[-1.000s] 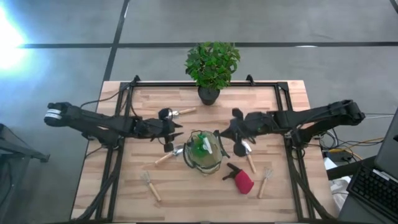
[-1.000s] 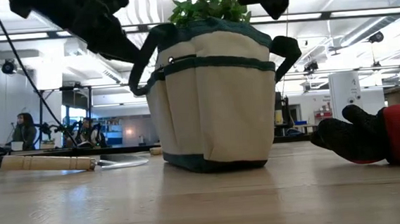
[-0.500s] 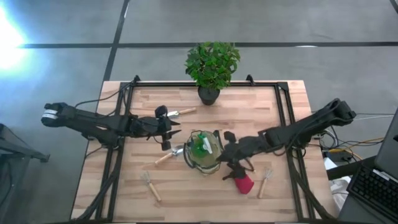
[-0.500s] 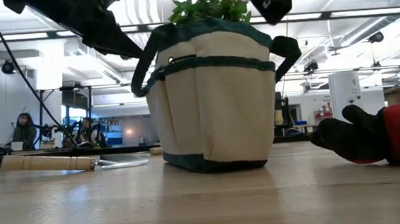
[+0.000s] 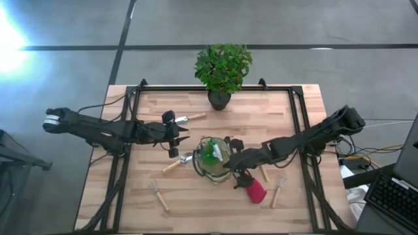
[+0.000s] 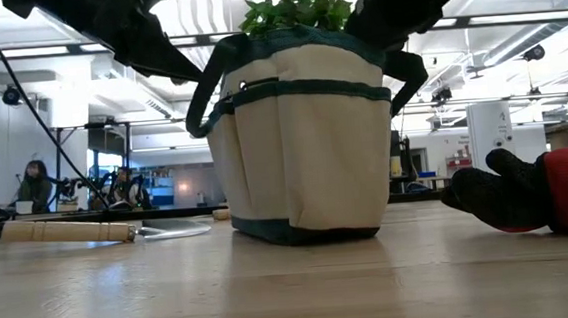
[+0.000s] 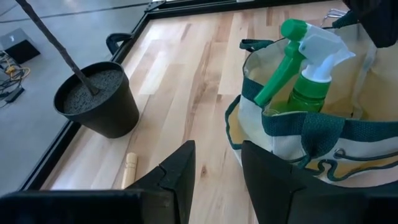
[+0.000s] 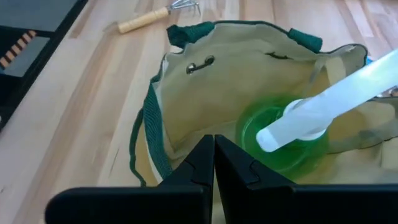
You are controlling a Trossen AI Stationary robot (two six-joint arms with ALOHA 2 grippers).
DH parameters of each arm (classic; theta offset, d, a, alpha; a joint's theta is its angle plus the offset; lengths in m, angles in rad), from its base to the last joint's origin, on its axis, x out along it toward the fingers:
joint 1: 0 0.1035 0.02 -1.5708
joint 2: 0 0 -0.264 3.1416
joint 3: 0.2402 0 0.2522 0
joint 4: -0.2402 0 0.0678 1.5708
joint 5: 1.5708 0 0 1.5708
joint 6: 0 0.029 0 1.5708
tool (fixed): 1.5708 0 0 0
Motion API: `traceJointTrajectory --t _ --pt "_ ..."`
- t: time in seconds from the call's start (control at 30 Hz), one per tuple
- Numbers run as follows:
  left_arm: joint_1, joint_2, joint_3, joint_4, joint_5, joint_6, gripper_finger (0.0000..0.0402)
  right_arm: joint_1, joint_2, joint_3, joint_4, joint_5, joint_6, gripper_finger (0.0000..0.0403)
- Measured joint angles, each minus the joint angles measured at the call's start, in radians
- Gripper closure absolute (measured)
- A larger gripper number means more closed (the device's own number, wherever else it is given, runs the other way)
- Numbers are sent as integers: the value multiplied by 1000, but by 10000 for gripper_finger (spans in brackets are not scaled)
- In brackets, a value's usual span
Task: Pick & Place Garden tools in Gardening bag
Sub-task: Put the green spray bottle into the green gardening bag, then put the red gloves into the green gardening bag
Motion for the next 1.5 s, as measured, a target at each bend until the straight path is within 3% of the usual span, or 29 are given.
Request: traceJointTrajectory --t 0.53,1.03,1.3,1.4,1.5 --pt "0 0 0 2 0 -2 268 -30 67 16 12 34 -12 394" --pt "0 0 0 1 0 -2 268 -34 72 74 12 273 -117 394" --pt "0 -2 0 -4 -3 16 269 -28 44 131 -18 536 -128 394" --pt "0 -15 0 -29 -18 18 270 -22 -4 206 -182 455 -55 394" --pt "0 -33 0 -68 -27 9 271 -22 -45 297 -449 246 99 394"
